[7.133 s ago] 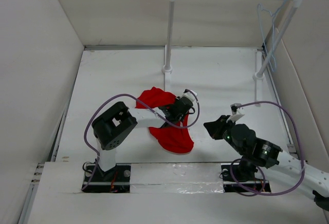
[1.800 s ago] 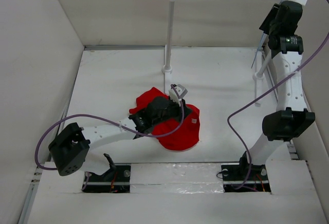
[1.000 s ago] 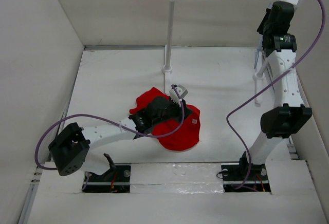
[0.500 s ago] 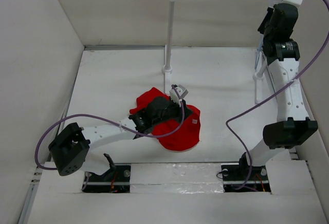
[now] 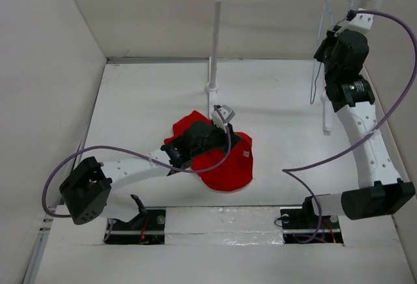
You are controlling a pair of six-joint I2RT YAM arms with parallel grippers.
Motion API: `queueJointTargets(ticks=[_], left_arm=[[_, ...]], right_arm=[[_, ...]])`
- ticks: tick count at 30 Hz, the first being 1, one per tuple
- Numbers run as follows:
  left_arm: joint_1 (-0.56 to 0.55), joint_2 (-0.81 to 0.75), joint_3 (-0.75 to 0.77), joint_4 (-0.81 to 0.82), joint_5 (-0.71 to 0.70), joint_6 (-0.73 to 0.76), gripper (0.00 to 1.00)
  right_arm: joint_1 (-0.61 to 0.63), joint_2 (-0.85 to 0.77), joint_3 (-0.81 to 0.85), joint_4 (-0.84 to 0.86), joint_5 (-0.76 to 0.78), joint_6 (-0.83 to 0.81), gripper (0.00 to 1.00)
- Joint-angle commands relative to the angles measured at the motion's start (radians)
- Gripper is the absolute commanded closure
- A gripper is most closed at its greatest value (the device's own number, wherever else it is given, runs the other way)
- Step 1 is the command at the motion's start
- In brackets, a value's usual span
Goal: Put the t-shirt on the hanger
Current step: Pick up the hanger from the clothesline, then place the T-shirt on the hanger.
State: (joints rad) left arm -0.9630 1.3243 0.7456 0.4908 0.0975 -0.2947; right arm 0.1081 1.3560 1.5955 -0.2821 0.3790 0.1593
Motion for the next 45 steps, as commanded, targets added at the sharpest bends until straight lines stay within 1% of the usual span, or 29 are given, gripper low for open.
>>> queueJointTargets(ticks=[1,2,5,6,7,8,9,10,11,13,14,15,16,19,23,27,29,35,38,45], left_arm=[[0.023,-0.033,-0.009,0.060,0.015,-0.011,1.00],[0.023,-0.033,-0.009,0.058,0.005,-0.009,1.00],[0.023,-0.036,-0.006,0.048,-0.024,-0.001,1.00],[0.023,-0.031,-0.006,0.048,-0.036,0.002,1.00],[0.038,-0.028,-0.005,0.048,-0.038,0.000,1.00],[0.059,-0.024,-0.003,0.049,-0.038,-0.001,1.00],[0.075,-0.011,0.000,0.052,-0.032,-0.004,1.00],[0.090,-0.004,0.004,0.055,-0.028,-0.015,1.00],[0.107,0.007,0.015,0.060,-0.025,-0.021,1.00],[0.164,0.042,0.035,0.060,-0.005,-0.040,1.00],[0.181,0.055,0.052,0.060,-0.001,-0.047,1.00],[0.213,0.081,0.060,0.066,0.016,-0.056,1.00],[0.227,0.096,0.073,0.074,0.022,-0.078,1.00],[0.259,0.157,0.107,0.091,0.060,-0.103,1.00],[0.268,0.214,0.188,0.074,0.056,-0.113,1.00],[0.268,0.202,0.198,0.069,0.059,-0.124,1.00],[0.268,0.191,0.193,0.065,0.054,-0.126,1.00],[0.268,0.148,0.178,0.045,0.033,-0.118,1.00],[0.268,0.132,0.169,0.045,0.038,-0.115,1.00],[0.268,0.082,0.146,0.035,0.027,-0.106,1.00]], right_arm=[[0.039,-0.109,-0.074,0.101,-0.008,0.052,1.00],[0.053,-0.133,-0.147,0.116,-0.018,0.066,1.00],[0.128,-0.239,-0.254,0.104,-0.073,0.129,1.00],[0.174,-0.270,-0.328,0.095,-0.104,0.152,1.00],[0.203,-0.300,-0.362,0.074,-0.126,0.160,1.00],[0.234,-0.369,-0.393,0.016,-0.140,0.180,1.00],[0.261,-0.406,-0.461,-0.011,-0.158,0.207,1.00],[0.315,-0.444,-0.495,-0.043,-0.181,0.221,1.00],[0.341,-0.533,-0.529,-0.105,-0.205,0.242,1.00],[0.407,-0.624,-0.638,-0.147,-0.247,0.311,1.00],[0.429,-0.668,-0.660,-0.207,-0.273,0.334,1.00],[0.448,-0.746,-0.680,-0.235,-0.284,0.377,1.00],[0.487,-0.779,-0.706,-0.290,-0.302,0.393,1.00],[0.538,-0.877,-0.721,-0.345,-0.325,0.448,1.00],[0.599,-0.896,-0.713,-0.429,-0.338,0.468,1.00],[0.636,-0.874,-0.724,-0.427,-0.325,0.471,1.00],[0.636,-0.862,-0.721,-0.427,-0.307,0.465,1.00],[0.636,-0.836,-0.730,-0.422,-0.338,0.464,1.00],[0.636,-0.837,-0.727,-0.427,-0.321,0.467,1.00],[0.636,-0.830,-0.730,-0.422,-0.334,0.468,1.00]])
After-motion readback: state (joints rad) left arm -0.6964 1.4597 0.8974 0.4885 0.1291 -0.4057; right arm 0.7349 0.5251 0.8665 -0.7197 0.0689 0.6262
